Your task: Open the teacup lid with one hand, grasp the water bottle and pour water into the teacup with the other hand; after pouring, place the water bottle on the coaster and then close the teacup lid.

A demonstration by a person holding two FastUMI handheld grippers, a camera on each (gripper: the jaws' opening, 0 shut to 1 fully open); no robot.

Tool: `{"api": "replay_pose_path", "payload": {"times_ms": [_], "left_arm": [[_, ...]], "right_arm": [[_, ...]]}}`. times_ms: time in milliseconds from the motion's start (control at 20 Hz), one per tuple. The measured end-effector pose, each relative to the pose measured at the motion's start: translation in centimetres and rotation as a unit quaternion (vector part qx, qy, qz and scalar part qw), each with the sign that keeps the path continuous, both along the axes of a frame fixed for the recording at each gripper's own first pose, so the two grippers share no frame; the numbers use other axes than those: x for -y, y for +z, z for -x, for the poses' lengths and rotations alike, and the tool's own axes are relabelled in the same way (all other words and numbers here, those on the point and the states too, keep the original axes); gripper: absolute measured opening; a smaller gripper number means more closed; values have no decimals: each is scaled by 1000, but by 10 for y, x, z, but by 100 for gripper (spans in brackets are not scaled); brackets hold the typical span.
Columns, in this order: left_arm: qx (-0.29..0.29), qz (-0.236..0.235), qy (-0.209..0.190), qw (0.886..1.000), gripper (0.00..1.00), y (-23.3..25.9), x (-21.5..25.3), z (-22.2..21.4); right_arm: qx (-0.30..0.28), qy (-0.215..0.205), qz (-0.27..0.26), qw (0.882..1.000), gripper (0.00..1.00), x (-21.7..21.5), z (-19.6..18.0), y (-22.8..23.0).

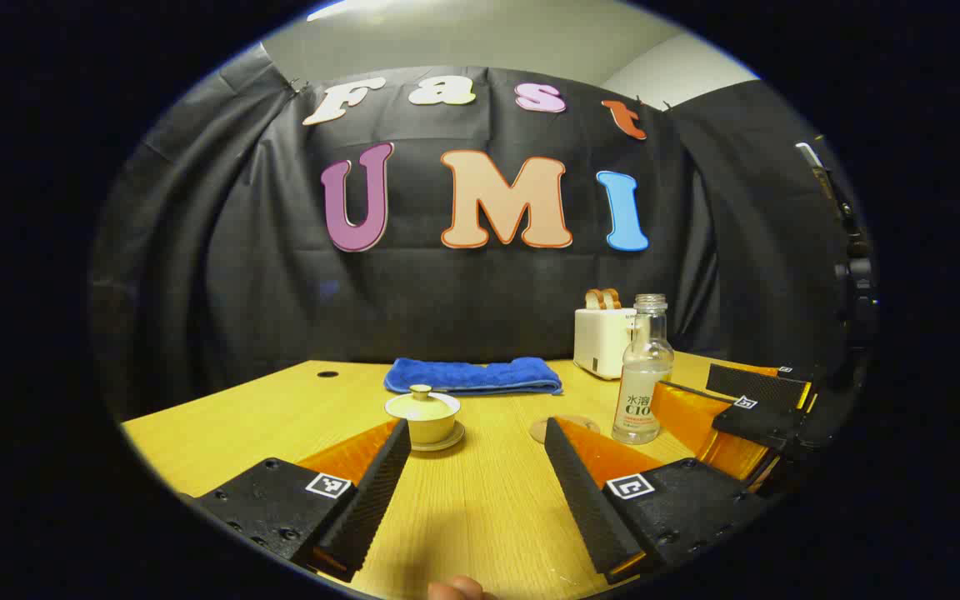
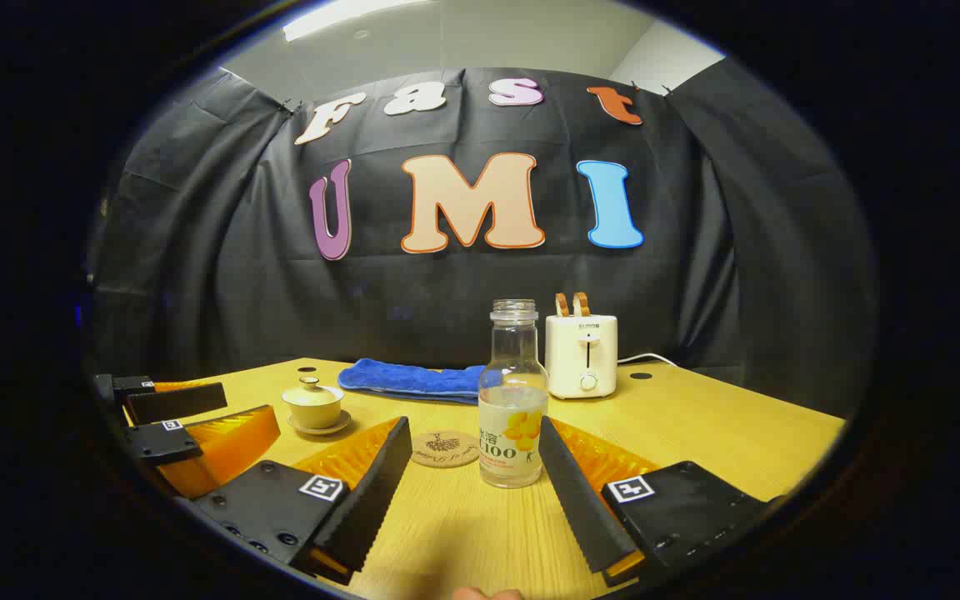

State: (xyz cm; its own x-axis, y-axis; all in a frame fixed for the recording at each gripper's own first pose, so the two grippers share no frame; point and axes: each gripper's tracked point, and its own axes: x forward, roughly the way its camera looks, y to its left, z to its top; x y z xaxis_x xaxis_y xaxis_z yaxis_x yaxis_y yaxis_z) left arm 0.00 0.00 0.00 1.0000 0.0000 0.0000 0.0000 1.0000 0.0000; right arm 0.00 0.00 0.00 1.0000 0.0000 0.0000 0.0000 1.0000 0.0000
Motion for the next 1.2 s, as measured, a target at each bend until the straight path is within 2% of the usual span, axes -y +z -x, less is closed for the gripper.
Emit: {"api": "replay_pose_path", "payload": {"times_ms": [50, 200, 250, 300, 350, 500, 550, 600, 700, 1200], "left_arm": [[3, 2, 3, 1000, 96, 0, -1, 2], [1, 1, 7, 1000, 96, -1, -1, 2], [5, 1, 7, 1000, 95, 2, -2, 2], [3, 1, 7, 1000, 95, 1, -1, 0], [1, 1, 7, 1000, 95, 0, -1, 0], [3, 1, 7, 1000, 95, 1, -1, 1], [3, 0, 7, 1000, 94, 0, -1, 1], [4, 0, 9, 1000, 95, 0, -2, 2], [3, 0, 10, 1000, 95, -1, -2, 0], [3, 0, 8, 1000, 95, 0, -1, 0]], "right_arm": [[2, 2, 0, 1000, 98, -1, 1, 0], [1, 10, -1, 1000, 98, -4, 1, 0], [0, 9, -1, 1000, 94, -4, 1, 0], [1, 9, -1, 1000, 98, -3, 2, 0], [2, 8, -1, 1000, 95, -4, 2, 1], [2, 8, 0, 1000, 98, -4, 1, 1], [1, 8, 0, 1000, 95, -4, 1, 0], [1, 8, -1, 1000, 98, -4, 2, 1], [1, 8, -1, 1000, 94, -3, 2, 1], [1, 8, 0, 1000, 98, -4, 2, 1]]}}
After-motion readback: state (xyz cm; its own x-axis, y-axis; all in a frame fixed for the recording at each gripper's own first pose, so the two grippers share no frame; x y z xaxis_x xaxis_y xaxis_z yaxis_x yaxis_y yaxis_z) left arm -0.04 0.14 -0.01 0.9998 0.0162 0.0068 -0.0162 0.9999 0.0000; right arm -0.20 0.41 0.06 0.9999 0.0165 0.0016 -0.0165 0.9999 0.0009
